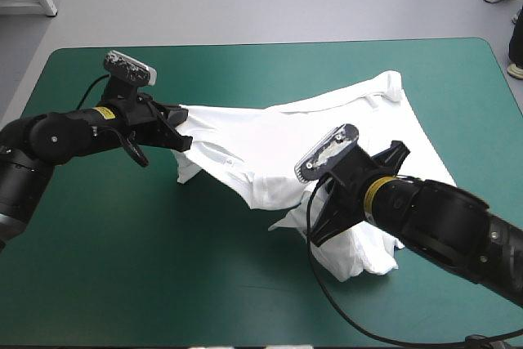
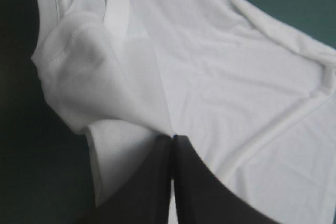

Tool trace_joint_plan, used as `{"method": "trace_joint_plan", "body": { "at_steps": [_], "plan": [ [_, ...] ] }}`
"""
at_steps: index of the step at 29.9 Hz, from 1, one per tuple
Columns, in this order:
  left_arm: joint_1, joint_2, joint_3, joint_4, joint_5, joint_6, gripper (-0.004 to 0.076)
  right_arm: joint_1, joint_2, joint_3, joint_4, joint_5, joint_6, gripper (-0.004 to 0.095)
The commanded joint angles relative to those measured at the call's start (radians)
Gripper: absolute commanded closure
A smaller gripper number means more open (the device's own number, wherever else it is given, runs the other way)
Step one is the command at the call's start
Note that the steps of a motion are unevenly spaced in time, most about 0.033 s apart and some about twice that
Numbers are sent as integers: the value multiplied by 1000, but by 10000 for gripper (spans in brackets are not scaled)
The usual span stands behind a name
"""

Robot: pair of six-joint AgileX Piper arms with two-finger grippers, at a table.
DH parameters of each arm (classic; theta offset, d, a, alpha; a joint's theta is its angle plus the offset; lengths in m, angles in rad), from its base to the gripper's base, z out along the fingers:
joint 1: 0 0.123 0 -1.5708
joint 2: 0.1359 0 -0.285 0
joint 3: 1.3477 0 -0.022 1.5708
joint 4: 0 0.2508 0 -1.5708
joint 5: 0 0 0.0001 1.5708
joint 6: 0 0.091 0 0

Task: Fold the cloth

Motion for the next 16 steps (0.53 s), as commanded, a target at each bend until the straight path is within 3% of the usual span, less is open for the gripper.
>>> {"method": "trace_joint_plan", "body": {
  "at_steps": [1,16],
  "plan": [
    [1,-34,-132,-60,7,-7,705,-3,-28,-144,-76,2,-66,908],
    [1,-30,-703,-24,153,-80,705,-3,-15,-661,-129,20,-328,907]
  ]
}}
